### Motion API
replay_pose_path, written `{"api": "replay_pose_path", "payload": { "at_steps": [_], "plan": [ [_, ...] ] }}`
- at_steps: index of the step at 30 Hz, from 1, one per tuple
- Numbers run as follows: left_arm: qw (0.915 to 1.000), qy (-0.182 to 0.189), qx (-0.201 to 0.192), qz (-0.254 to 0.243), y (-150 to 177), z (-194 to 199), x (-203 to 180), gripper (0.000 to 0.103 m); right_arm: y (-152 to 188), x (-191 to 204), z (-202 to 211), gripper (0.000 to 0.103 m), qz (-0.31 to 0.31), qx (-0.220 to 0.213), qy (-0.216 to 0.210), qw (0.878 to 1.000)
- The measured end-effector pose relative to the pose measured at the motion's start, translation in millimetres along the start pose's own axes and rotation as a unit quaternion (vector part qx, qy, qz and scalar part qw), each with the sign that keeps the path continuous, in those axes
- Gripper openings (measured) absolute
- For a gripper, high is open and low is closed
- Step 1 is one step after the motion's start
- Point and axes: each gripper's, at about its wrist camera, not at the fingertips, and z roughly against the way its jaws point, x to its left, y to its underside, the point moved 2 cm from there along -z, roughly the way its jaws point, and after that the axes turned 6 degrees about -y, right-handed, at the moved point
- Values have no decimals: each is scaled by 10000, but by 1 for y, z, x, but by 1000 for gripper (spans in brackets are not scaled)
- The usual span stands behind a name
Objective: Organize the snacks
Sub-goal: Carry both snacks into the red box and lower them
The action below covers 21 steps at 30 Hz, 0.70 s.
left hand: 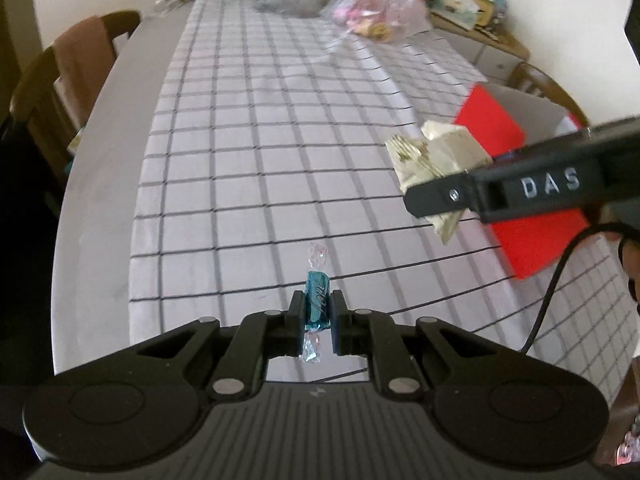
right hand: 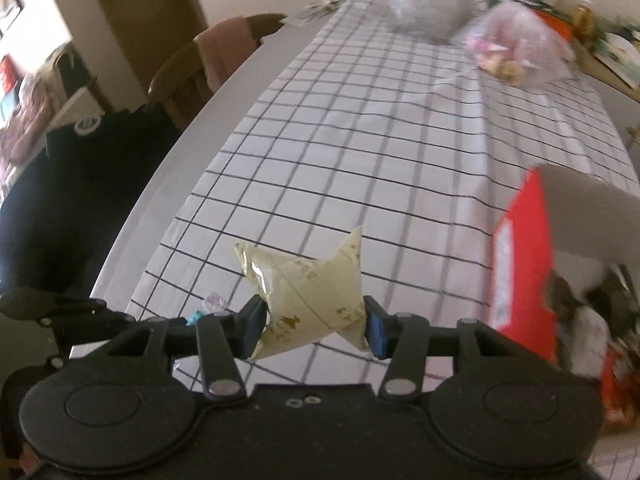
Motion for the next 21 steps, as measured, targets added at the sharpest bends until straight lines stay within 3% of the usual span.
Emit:
{"api": "replay_pose_path", "payload": {
  "at_steps": [11,21],
  "plan": [
    [9979,364,-326,-424,-31,30,-61,12,26,-51,73,50,-592,-567,307,9962],
    [9929,567,-567,-877,-63,37,-137,12,44,-121,127,50,-980,-984,608,9884]
  ]
}}
